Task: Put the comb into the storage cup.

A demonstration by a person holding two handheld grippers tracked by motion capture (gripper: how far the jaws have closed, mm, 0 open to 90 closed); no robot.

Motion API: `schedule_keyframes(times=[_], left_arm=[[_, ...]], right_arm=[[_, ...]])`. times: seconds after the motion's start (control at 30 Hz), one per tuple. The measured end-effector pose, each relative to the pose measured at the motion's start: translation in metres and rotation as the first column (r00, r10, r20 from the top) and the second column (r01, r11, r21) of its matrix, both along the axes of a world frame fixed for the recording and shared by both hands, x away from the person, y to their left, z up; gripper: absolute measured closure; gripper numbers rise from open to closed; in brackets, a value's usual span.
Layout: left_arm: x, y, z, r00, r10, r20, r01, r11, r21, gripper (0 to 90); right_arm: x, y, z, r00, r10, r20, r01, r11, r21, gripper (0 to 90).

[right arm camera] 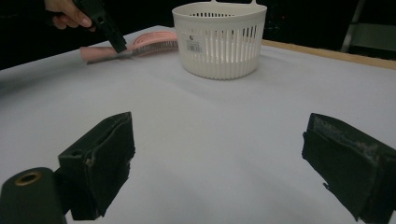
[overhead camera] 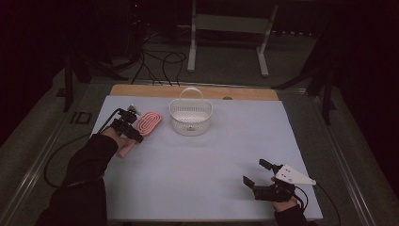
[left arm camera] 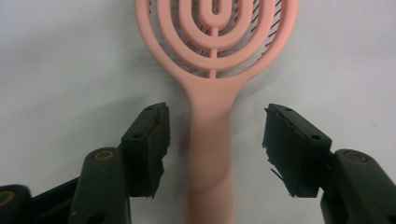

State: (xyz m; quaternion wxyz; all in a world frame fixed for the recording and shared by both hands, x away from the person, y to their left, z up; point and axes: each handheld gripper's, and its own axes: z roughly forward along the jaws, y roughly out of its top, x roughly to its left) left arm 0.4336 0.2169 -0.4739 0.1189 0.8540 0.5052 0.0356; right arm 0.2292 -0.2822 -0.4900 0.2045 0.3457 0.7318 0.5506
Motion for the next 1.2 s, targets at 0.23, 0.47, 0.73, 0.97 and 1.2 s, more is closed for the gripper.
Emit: schedule_keyframes(times=[0.23,0.47,0.73,0.97,1.2], left_arm=[[0.002,-0.001,-0.002,1.0000,0.007,-0.003,-0.008,1.0000,-0.006,51.0],[0.004,-0.001,-0.005,0.9996,0.025,-0.010,-0.025,0.9997,-0.003,58.2],[0.006,-0.005,-0.010,0.9997,0.021,-0.010,-0.021,0.9997,0.009,63.3],[0.008,-0.006,-0.013,0.9993,0.029,-0.023,-0.028,0.9996,0.006,65.8],[0.009,-0.007,-0.015,0.9986,0.035,-0.040,-0.035,0.9994,-0.004,68.5]], right_arm=[[0.000,0.000,0.000,1.0000,-0.001,-0.002,0.001,1.000,0.000,9.0],[0.000,0.000,0.000,1.0000,0.001,-0.001,-0.001,1.000,0.001,9.0],[0.000,0.000,0.000,1.0000,0.002,0.000,-0.002,1.000,0.001,8.9],[0.000,0.000,0.000,1.0000,0.004,0.000,-0.004,1.000,0.000,9.0],[0.000,0.000,0.000,1.0000,0.005,0.000,-0.005,1.000,0.000,9.0]])
